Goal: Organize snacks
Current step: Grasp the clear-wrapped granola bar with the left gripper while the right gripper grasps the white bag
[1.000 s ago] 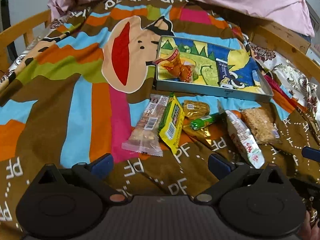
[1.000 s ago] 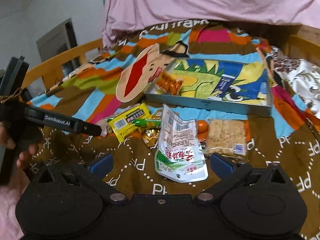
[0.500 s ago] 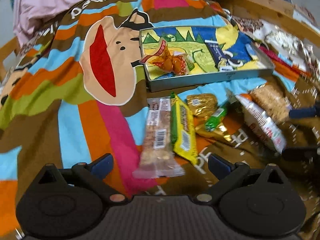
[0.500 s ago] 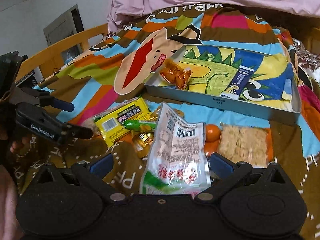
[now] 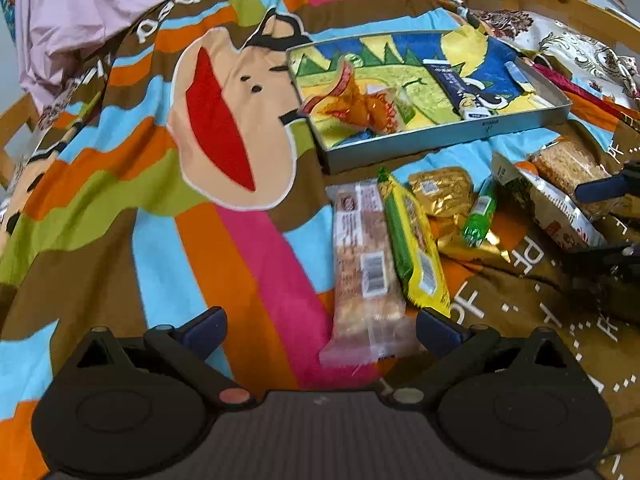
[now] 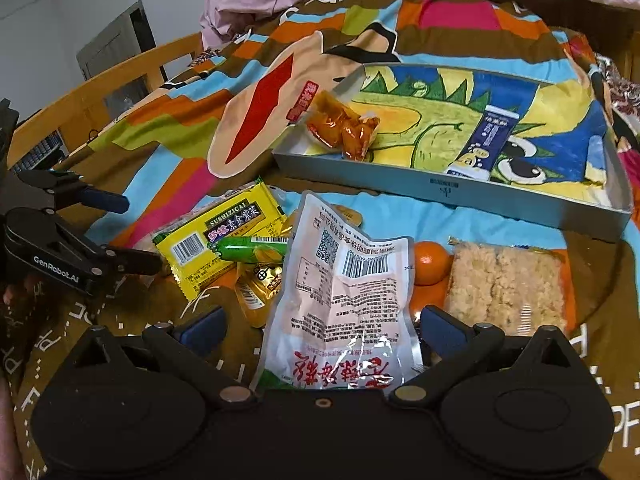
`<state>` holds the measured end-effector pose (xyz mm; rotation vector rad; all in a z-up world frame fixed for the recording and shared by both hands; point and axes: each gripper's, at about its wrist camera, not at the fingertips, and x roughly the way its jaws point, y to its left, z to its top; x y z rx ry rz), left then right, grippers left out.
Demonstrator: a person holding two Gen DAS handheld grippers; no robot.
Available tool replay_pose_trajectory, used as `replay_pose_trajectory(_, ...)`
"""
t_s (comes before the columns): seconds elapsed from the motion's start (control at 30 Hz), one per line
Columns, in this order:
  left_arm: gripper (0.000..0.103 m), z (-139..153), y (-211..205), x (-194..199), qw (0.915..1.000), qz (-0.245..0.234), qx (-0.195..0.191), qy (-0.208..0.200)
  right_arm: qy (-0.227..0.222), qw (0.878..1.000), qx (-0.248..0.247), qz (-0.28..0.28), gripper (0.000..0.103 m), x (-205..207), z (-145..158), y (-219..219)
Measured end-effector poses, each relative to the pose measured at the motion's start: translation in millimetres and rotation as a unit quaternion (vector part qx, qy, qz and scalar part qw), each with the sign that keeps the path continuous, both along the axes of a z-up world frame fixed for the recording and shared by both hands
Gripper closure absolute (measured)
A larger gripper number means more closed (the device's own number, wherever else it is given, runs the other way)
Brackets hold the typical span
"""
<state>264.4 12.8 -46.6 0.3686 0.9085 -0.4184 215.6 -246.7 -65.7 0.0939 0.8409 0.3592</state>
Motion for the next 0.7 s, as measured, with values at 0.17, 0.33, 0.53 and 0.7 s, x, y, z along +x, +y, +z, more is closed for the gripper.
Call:
replay_pose_trajectory(0.17,0.004,-8.7,-10.6,10.8,0.9999,-0.012,-0.007,0.001,0.01,1.0,0.024,-0.014,0.001,7.8,-6.5,-3.8)
replay_pose_trajectory(0.33,0.007,-16.2,-14.1,20.7,0.9995,-0.008,-0.026,0.014,0.012,0.999,0.04,-0.02,0.001,7.4,-5.8,-4.0)
replay_pose_trajectory(0.53,0.023,-13.5,-17.2,15.2,0.9984,-0.022,-0.046,0.025,0.016,0.998,0.066,-0.016,0.006,3.4,-2.9,-1.7)
replay_pose_trajectory(0.7,0.027,-4.1,-21.4,7.4,0.9952,-0.036,-0.083,0.036,0.015,0.998,0.064,-0.006,0.01,-0.2,-1.0,5.0)
